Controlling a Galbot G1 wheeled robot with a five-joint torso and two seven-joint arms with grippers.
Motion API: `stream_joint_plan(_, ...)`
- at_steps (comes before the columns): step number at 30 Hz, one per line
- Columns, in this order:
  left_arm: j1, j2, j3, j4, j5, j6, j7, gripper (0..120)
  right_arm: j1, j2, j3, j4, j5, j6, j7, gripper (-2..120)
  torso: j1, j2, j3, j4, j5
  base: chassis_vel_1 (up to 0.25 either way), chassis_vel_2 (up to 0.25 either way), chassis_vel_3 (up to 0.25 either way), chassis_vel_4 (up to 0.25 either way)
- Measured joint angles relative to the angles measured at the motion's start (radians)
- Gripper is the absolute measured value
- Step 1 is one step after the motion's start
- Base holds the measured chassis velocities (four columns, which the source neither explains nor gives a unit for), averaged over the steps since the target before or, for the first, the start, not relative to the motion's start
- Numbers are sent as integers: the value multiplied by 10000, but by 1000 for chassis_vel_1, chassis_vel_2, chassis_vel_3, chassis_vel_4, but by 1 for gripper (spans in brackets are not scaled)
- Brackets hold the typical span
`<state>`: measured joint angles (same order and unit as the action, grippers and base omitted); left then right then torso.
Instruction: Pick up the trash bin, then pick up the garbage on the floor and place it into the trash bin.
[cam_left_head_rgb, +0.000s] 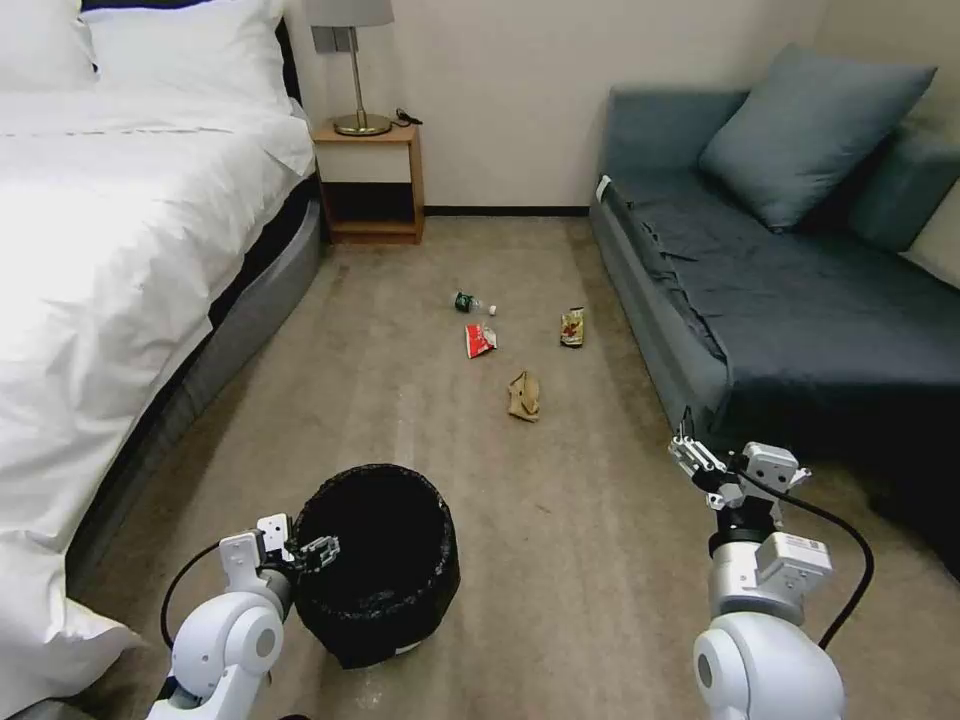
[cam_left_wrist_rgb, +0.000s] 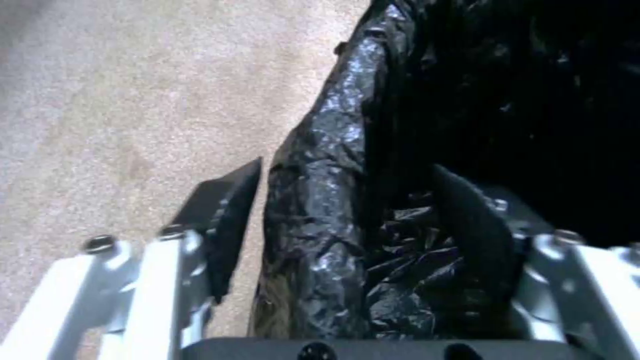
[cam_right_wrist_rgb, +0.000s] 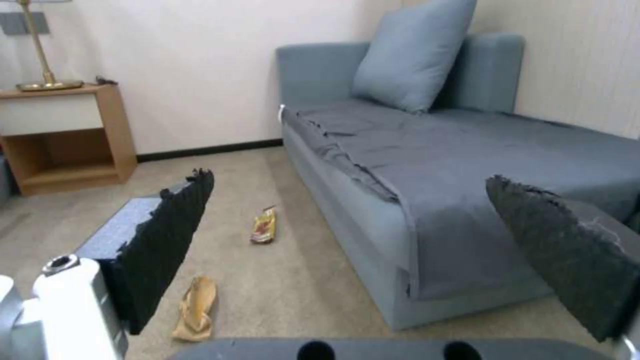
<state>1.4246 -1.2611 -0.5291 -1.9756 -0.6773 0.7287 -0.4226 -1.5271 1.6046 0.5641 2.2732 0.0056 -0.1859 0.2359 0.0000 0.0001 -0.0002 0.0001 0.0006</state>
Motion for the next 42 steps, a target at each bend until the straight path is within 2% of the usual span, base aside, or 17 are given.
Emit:
stream_joint_plan(2, 5, -4, 14, -3, -35, -1, 1, 60, 5, -9, 3, -6, 0, 8, 6, 100, 0, 0, 0, 0, 0, 0, 0, 0, 0)
stream_joint_plan(6, 52, -26, 27, -44, -188, -1, 10, 41, 29, -54, 31, -12, 29, 30, 20, 100, 0, 0, 0, 0, -2, 0, 0, 0, 0)
stream_joint_plan(7, 52, -26, 27, -44, -188, -1, 10, 41, 29, -54, 31, -12, 29, 30, 20, 100, 0, 0, 0, 0, -2, 0, 0, 0, 0)
stream_joint_plan(10, 102, -34, -1, -71, -266, 3, 10, 28, 33, -77, 37, 5, 59, 34, 23, 100, 0, 0, 0, 1, -2, 0, 0, 0, 0)
stream_joint_plan(11, 102, -34, -1, -71, -266, 3, 10, 28, 33, -77, 37, 5, 59, 34, 23, 100, 0, 0, 0, 1, -2, 0, 0, 0, 0)
stream_joint_plan(13, 162, -51, -63, -125, -297, 15, 13, 16, 31, -84, 39, 30, 75, 42, 24, 100, 0, -1, 0, 1, -6, 0, 0, 0, 0)
stream_joint_plan(14, 162, -51, -63, -125, -297, 15, 13, 16, 31, -84, 39, 30, 75, 42, 24, 100, 0, -1, 0, 1, -6, 0, 0, 0, 0)
stream_joint_plan(17, 222, -98, -191, -214, -335, 49, 48, 4, 17, -93, 41, 67, 88, 52, 30, 100, 0, -1, 1, -2, -11, 0, 0, 0, 0)
stream_joint_plan(24, 334, -227, -554, -621, -221, 157, 86, 4, 12, -142, 51, 160, 340, 20, 156, 100, 0, -3, 3, -4, -22, 0, 0, 0, 0)
stream_joint_plan(27, 339, -250, -712, -823, -34, 157, 84, 3, 9, -198, 56, 167, 435, 11, 204, 100, 1, -3, 3, -5, -15, 0, 0, 0, 0)
stream_joint_plan(28, 354, -249, -993, -1257, 264, 151, 64, 2, -75, -319, 16, 164, 562, 78, 304, 100, 0, -3, 3, -2, -8, 0, 0, 0, 0)
stream_joint_plan(30, 373, -205, -1247, -1718, 749, 147, 258, 2, -229, -447, -133, 131, 715, 142, 469, 100, 0, -3, 3, -5, -8, 0, 0, 0, 0)
stream_joint_plan(31, 373, -205, -1247, -1718, 749, 147, 258, 2, -229, -447, -133, 131, 715, 142, 469, 100, 0, -3, 3, -5, -8, 0, 0, 0, 0)
stream_joint_plan(34, 428, -182, -1673, -2209, 1643, 115, 591, 2, -325, -623, -325, 30, 963, 331, 660, 100, 0, -3, 3, -3, -4, 0, 0, 0, 0)
stream_joint_plan(39, 528, -374, -2019, -2556, 2341, 113, 925, 2, -438, -760, -576, -261, 912, 988, 535, 100, 1, -3, 2, -1, -5, 0, 0, 0, 0)
stream_joint_plan(42, 558, -472, -2043, -2618, 2384, 101, 972, 2, -528, -796, -732, -366, 841, 1221, 431, 100, 0, -3, 2, -1, -5, 0, 0, 0, 0)
